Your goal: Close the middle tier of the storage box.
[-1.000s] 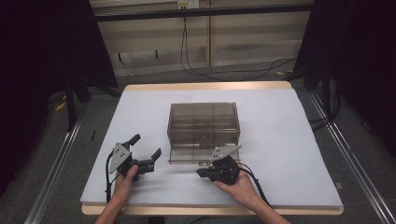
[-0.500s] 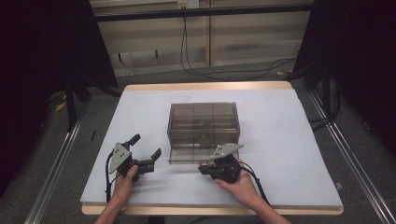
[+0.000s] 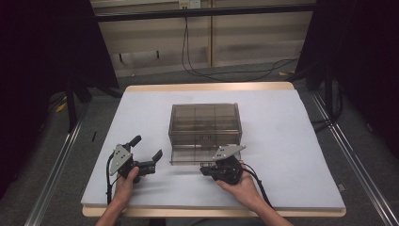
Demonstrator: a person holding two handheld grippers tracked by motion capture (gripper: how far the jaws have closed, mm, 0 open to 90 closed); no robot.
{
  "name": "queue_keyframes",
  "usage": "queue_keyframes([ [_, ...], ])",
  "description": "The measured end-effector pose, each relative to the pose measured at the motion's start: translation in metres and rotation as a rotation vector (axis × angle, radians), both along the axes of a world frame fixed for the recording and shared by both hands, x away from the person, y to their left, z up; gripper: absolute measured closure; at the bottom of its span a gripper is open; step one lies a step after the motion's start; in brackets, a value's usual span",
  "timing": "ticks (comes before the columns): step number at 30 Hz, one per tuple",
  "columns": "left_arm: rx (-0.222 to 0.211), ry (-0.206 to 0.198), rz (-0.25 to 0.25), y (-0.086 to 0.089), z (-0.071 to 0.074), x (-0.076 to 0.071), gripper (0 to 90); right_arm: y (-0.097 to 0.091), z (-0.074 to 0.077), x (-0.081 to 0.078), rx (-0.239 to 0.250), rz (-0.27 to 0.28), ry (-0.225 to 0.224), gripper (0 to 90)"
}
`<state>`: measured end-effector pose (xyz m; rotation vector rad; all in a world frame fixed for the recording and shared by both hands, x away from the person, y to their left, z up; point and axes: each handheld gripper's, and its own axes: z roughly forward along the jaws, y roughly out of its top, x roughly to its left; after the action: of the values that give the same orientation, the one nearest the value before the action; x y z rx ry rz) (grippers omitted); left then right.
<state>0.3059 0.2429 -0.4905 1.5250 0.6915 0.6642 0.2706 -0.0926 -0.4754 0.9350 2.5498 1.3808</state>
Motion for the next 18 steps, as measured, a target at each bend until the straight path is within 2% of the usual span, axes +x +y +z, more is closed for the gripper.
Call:
queue_keyframes([
  [18,0.0,0.0,0.0,0.0001,0.0,0.0001,0.9,-0.0014,0.0003,0.0012,0.003,-0.012,-0.002,90.0],
])
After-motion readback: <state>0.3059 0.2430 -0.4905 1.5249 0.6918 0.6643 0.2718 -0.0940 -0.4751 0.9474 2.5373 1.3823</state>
